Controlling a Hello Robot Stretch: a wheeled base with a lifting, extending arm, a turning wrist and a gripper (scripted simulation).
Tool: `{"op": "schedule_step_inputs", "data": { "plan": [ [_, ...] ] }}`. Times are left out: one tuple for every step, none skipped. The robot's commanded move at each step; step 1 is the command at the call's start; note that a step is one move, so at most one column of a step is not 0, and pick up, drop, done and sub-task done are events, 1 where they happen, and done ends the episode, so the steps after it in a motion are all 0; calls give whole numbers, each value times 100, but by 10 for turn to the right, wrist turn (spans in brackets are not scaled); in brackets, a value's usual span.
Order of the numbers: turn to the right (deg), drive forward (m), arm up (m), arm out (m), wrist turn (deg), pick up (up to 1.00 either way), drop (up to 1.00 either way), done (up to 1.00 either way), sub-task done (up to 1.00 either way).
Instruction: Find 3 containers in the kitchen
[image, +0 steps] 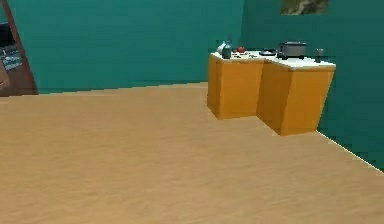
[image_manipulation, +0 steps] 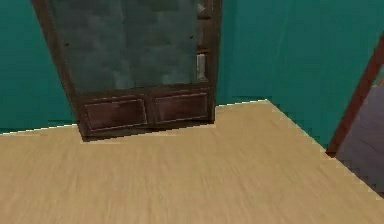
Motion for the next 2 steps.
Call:
{"op": "schedule_step_inputs", "data": {
  "plan": [
    [0,100,0,0,0,0,0,0,0],
    [0,100,0,0,0,0,0,0,0]
  ]
}}
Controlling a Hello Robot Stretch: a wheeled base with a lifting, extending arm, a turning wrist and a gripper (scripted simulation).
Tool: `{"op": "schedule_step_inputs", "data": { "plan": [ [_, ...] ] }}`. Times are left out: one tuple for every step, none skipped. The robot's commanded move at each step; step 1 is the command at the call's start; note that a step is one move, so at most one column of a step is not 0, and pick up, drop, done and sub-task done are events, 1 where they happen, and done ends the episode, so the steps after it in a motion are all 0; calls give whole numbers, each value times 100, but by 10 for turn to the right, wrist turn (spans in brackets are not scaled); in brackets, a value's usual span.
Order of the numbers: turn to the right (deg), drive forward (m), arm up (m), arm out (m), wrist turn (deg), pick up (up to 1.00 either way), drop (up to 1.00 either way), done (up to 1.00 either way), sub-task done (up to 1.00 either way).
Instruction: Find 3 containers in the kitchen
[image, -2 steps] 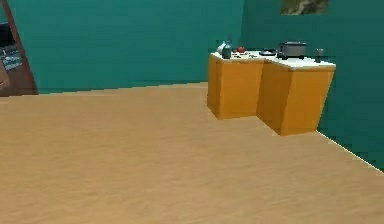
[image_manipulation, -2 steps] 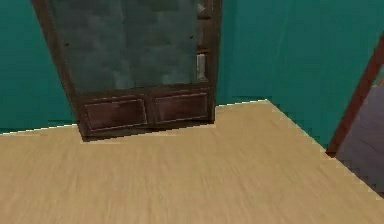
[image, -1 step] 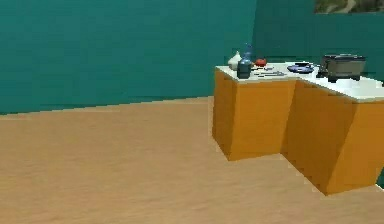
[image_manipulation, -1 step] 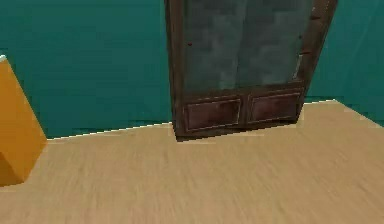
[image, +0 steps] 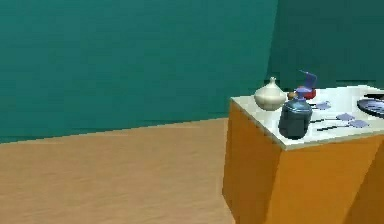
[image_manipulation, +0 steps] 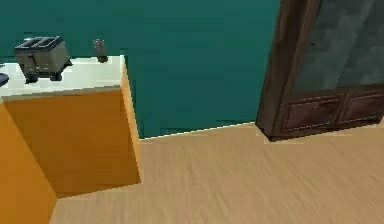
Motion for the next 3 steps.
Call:
{"op": "schedule_step_inputs", "data": {
  "plan": [
    [0,20,0,0,0,0,0,0,0],
    [330,0,0,0,0,0,0,0,0],
    [0,0,0,0,0,0,0,0,100]
  ]
}}
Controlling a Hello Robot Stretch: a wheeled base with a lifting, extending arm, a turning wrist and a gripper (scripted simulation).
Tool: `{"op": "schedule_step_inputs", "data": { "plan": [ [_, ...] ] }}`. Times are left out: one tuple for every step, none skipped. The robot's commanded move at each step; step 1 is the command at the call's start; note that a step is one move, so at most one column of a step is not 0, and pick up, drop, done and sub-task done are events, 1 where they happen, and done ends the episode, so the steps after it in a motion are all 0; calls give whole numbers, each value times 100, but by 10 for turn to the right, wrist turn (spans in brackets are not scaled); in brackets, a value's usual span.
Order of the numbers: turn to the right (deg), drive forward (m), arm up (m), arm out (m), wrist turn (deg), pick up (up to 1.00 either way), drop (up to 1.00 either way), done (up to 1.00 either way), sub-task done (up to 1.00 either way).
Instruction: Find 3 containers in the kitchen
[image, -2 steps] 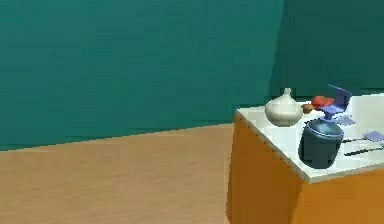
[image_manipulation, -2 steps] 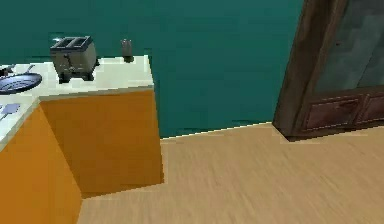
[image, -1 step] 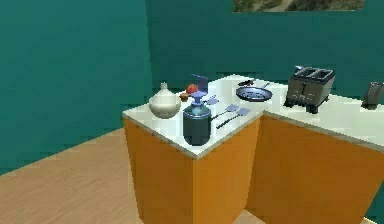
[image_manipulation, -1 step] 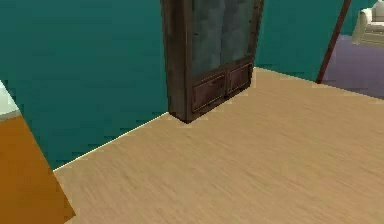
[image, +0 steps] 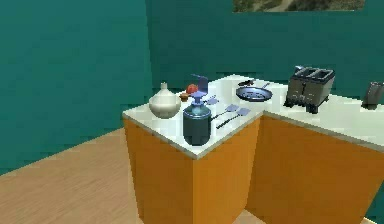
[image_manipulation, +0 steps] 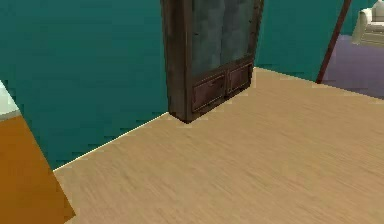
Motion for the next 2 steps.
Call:
{"op": "schedule_step_inputs", "data": {
  "plan": [
    [270,0,0,0,0,0,0,0,0],
    [0,20,0,0,0,0,0,0,0]
  ]
}}
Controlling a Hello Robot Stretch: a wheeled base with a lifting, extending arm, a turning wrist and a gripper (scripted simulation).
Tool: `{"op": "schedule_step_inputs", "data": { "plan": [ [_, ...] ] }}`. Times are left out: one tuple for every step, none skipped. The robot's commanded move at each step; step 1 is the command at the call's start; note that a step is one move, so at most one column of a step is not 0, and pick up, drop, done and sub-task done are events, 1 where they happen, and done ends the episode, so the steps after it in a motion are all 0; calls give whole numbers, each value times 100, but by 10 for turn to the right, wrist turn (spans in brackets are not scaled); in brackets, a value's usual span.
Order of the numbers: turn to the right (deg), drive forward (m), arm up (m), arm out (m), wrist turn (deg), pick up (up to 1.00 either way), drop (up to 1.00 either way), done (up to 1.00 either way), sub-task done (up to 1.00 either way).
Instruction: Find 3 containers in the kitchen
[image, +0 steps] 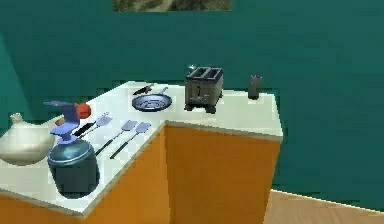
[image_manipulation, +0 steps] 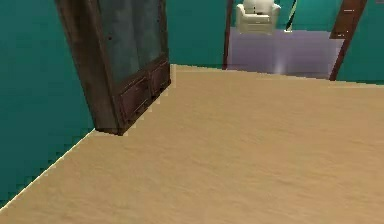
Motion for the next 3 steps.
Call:
{"op": "schedule_step_inputs", "data": {
  "plan": [
    [-390,0,0,0,0,0,0,0,0],
    [0,0,0,0,0,0,0,0,100],
    [-450,0,0,0,0,0,0,0,0]
  ]
}}
